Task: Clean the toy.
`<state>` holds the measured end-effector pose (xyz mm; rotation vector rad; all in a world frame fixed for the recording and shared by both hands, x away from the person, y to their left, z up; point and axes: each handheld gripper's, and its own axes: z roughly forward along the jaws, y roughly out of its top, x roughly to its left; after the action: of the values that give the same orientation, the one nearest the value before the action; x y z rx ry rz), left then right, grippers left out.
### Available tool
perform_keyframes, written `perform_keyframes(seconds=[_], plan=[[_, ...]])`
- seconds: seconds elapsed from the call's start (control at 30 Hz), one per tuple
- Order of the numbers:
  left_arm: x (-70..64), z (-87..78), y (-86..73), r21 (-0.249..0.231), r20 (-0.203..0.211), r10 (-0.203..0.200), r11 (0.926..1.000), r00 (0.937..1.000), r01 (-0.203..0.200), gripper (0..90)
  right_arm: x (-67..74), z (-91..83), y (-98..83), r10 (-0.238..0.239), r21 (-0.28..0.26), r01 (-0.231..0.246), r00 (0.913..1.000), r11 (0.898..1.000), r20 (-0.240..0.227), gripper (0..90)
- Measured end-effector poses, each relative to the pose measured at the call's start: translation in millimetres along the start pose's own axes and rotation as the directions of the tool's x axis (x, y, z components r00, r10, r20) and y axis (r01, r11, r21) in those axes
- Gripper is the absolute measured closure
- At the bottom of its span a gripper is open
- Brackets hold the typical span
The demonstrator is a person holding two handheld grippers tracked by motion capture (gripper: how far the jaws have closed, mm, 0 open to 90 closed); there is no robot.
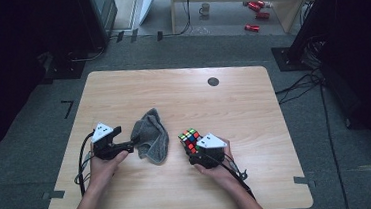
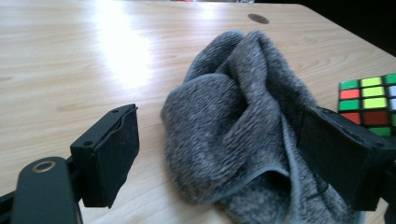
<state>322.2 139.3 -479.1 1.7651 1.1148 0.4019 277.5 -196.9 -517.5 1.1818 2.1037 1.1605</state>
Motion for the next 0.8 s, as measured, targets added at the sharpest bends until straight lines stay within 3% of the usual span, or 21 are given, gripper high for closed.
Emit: perform_keyframes(seconds=[0.23, 0.43, 0.8], plan=[[8.4, -9.8, -5.8, -0.004, -0.008, -0.031, 0.9995, 0.9995, 0.031, 14.3, -6.6, -2.3, -0.8, 0.043, 0.027, -0.043, 0.999, 0.999, -0.007, 33.9], [14.0, -14.3, -12.9, 0.013, -0.02, -0.042, 0.999, 0.9989, 0.042, 14.5, -9.6, -5.7, -3.2, 0.027, 0.043, -0.026, 0.9994, 0.999, -0.021, 33.7], [12.3, -12.4, -16.4, 0.035, -0.031, -0.019, 0.9992, 0.9993, 0.02, 14.8, -12.6, -9.0, -5.5, 0.04, 0.06, -0.038, 0.9986, 0.998, -0.036, 32.4]])
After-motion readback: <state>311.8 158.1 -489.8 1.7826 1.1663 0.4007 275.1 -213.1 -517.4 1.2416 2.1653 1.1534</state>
